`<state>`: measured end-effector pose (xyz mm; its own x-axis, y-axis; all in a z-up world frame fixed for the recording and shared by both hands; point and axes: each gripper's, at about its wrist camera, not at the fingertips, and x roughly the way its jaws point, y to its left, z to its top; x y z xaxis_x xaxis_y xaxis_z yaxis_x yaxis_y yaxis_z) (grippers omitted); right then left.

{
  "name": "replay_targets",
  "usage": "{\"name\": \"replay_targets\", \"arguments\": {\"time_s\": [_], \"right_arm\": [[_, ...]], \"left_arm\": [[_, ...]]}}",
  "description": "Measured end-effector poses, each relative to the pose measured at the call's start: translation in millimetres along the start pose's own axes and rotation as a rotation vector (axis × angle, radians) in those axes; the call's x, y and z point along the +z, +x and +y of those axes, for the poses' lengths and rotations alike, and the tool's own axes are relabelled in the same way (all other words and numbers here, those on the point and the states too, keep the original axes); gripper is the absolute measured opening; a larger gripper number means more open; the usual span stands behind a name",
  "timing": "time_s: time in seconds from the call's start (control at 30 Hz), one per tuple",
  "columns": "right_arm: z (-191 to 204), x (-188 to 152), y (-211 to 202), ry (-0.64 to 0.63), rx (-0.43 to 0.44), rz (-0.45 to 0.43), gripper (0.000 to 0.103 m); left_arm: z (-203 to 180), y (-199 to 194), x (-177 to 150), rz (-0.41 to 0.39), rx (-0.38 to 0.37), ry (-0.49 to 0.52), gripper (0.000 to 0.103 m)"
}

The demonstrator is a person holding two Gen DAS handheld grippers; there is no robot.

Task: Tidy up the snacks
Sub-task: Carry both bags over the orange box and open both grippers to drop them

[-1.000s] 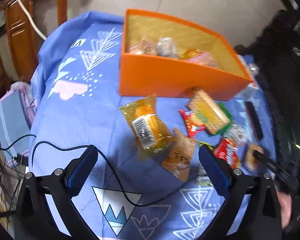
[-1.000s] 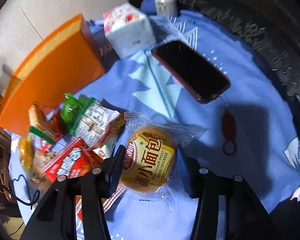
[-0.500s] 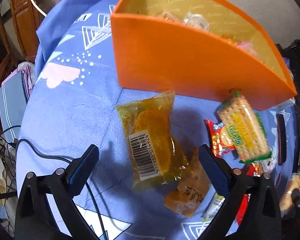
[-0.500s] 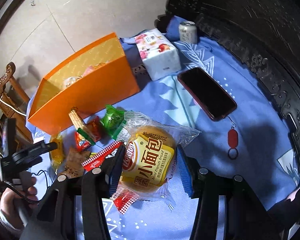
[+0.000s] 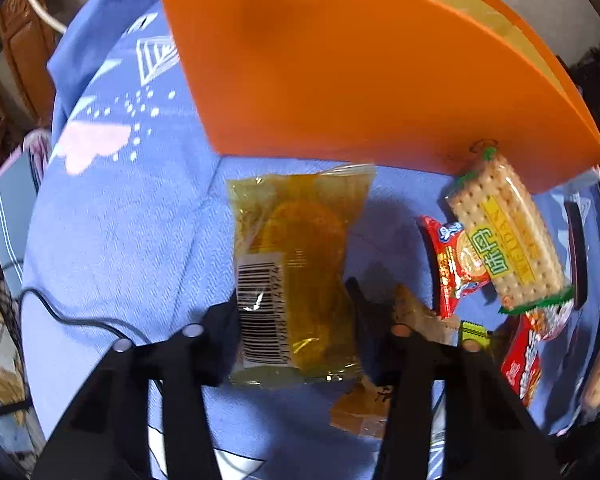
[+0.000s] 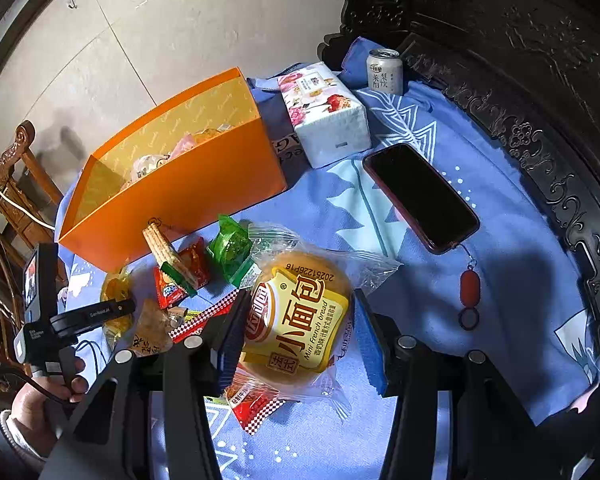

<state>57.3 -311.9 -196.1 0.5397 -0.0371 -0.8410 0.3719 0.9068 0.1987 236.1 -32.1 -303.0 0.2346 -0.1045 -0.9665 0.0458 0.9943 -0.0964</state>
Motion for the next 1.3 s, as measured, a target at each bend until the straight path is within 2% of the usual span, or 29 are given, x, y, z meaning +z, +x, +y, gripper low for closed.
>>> {"name": "replay_targets", "arguments": {"time_s": [0.23,0.57,0.7,0.83,1.07,1.1,1.13,1.17,1.2,1.23,1.27,1.3], "right_arm": [[6,3,-5,-0.028,0.000,-0.029,0.051],[34,11,-21,-0.128,0.053,-0.083,0.051],[56,30,-33,-0.174,0.101,-0.141,0.051],[81,63,-45,-0.206,0.169,-0.214,0.051],[122,131,-47,-0.264,0.216,-0.322,0.051],[128,139,-46,-0.272,0.215,-0.338,0.052],[136,151,-43,-0.283,0.214,-0.357,0.053],[142,160,-39,-0.292,0.215,-0.363,0.056],[145,166,-37,-0.298,0.215,-0.361,0.070],[148,173,-35,-0.297,0.198,-0.359,0.076],[148,175,-35,-0.290,0.188,-0.366,0.077],[148,175,-37,-0.284,0.192,-0.375,0.079]], "left_arm": [[0,-31,-15,-0.080,-0.044,0.054,0.040],[11,-107,-34,-0.220,-0.109,0.113,0.040],[9,-145,-15,-0.305,-0.144,0.122,0.040],[-3,-177,19,-0.392,-0.181,0.139,0.040],[-34,-206,82,-0.496,-0.177,0.196,0.041],[-38,-208,92,-0.506,-0.164,0.203,0.043],[-41,-208,102,-0.514,-0.146,0.205,0.052],[-44,-206,114,-0.522,-0.110,0.198,0.065],[-46,-205,124,-0.519,-0.054,0.179,0.095],[-46,-204,128,-0.521,-0.011,0.159,0.099],[-46,-207,131,-0.535,0.017,0.141,0.099],[-45,-209,131,-0.539,0.014,0.140,0.099]]}}
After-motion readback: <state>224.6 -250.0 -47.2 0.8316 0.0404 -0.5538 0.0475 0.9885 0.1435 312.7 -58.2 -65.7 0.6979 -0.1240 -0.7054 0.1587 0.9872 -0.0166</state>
